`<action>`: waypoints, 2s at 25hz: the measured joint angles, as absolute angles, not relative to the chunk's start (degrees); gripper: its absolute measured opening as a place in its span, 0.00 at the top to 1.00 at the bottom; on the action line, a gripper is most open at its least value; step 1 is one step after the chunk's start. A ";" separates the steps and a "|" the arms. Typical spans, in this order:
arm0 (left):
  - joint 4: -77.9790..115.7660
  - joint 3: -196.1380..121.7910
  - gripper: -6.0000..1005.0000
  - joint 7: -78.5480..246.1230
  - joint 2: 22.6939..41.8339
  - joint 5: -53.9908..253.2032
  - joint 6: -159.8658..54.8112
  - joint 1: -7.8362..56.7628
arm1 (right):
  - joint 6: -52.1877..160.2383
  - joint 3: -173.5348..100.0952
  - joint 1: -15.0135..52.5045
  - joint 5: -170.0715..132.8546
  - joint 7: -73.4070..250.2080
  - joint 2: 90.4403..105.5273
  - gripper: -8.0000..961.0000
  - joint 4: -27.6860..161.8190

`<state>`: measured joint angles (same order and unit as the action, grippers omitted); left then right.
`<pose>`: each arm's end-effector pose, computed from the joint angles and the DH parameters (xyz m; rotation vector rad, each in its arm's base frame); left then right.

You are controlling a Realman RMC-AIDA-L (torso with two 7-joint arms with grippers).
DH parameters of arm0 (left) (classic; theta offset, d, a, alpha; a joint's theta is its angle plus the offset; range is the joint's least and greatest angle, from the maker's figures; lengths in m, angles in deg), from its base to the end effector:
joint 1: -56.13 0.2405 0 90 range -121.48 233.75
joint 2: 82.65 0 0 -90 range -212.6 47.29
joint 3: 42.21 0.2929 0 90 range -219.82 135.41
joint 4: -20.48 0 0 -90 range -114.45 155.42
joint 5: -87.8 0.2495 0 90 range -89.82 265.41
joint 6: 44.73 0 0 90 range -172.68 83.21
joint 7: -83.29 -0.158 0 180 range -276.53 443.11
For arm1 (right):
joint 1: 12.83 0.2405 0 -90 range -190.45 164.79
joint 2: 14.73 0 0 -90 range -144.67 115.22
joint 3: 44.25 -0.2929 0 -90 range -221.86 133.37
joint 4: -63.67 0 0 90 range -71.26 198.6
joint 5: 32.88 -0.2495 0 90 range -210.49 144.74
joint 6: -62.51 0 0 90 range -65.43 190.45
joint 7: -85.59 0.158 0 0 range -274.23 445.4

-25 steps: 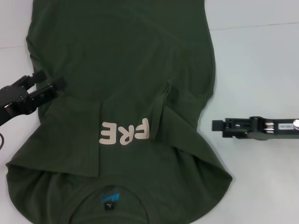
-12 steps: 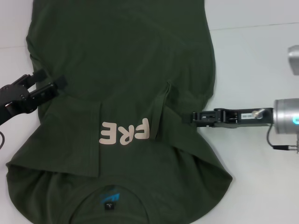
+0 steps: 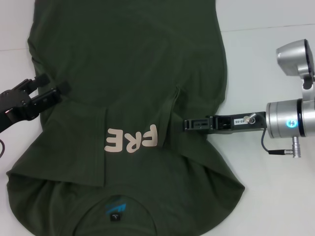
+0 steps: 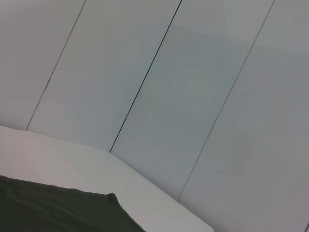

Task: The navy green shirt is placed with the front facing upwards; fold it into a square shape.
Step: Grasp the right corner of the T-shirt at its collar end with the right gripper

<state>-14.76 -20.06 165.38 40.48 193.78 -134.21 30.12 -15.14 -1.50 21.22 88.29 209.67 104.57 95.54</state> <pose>-0.3354 0.3660 -0.0085 -2.2525 -0.9045 -1.1062 0.3186 0.3993 -0.0671 -2.3803 1.7384 0.5772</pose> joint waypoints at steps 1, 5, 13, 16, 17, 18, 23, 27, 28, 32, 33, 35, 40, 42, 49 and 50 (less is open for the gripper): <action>-14.76 -20.06 0.10 165.31 40.48 193.78 -134.21 30.12 | -15.44 -1.37 21.41 88.25 209.77 104.60 0.01 95.35; -14.76 -20.15 0.10 165.08 40.48 193.79 -134.21 30.16 | -16.92 -1.28 22.47 88.28 210.20 104.62 0.01 94.17; -14.69 -20.16 0.10 164.94 40.48 193.79 -134.22 30.44 | -22.18 -1.23 25.02 88.17 210.32 104.71 0.01 93.10; -14.67 -20.14 0.10 164.94 40.53 193.79 -134.30 30.58 | -22.21 -1.35 24.55 88.14 210.66 104.71 0.01 93.11; -14.67 -20.15 0.10 164.94 40.54 193.79 -134.33 30.62 | -22.21 -1.35 24.55 88.14 210.66 104.71 0.01 93.11; -14.67 -20.14 0.10 164.94 40.57 193.79 -134.37 30.66 | -22.08 -1.48 24.13 88.07 210.68 104.71 0.01 93.24; -14.67 -20.14 0.10 164.94 40.57 193.79 -134.69 30.72 | -21.57 -1.74 22.74 88.02 211.30 104.53 0.01 93.66; -14.59 -20.14 0.10 164.94 40.57 193.79 -134.91 30.57 | -20.89 -2.04 21.34 88.02 212.03 104.24 0.01 93.83; -14.48 -20.14 0.10 164.93 40.57 193.79 -134.94 30.50 | -20.71 -2.49 20.88 87.95 212.15 104.15 0.01 93.91; -14.16 -20.14 0.10 164.94 40.57 193.79 -134.96 30.44 | -20.77 -6.67 18.55 87.82 211.99 103.97 0.01 96.08; -14.15 -20.14 0.10 164.94 40.57 193.79 -134.95 30.46 | -20.86 -7.74 17.96 87.79 211.96 103.95 0.01 96.93; -14.14 -20.16 0.10 164.94 40.57 193.79 -134.96 30.51 | -21.10 -9.87 16.98 87.76 211.92 103.81 0.01 98.35; -14.14 -20.24 0.10 164.94 40.57 193.79 -134.89 30.56 | -22.03 -14.09 16.63 87.06 211.69 102.86 0.01 99.13; -14.13 -20.24 0.10 164.94 40.57 193.79 -134.82 30.47 | -21.41 -14.43 17.15 85.91 211.35 102.85 0.01 99.12; -14.05 -20.18 0.10 164.94 40.57 193.79 -134.85 30.21 | -15.55 -14.00 20.40 84.26 211.11 103.55 0.01 98.48; -14.05 -20.16 0.10 164.94 40.57 193.79 -134.79 30.21 | -14.70 -13.79 20.97 84.26 211.16 103.91 0.01 98.44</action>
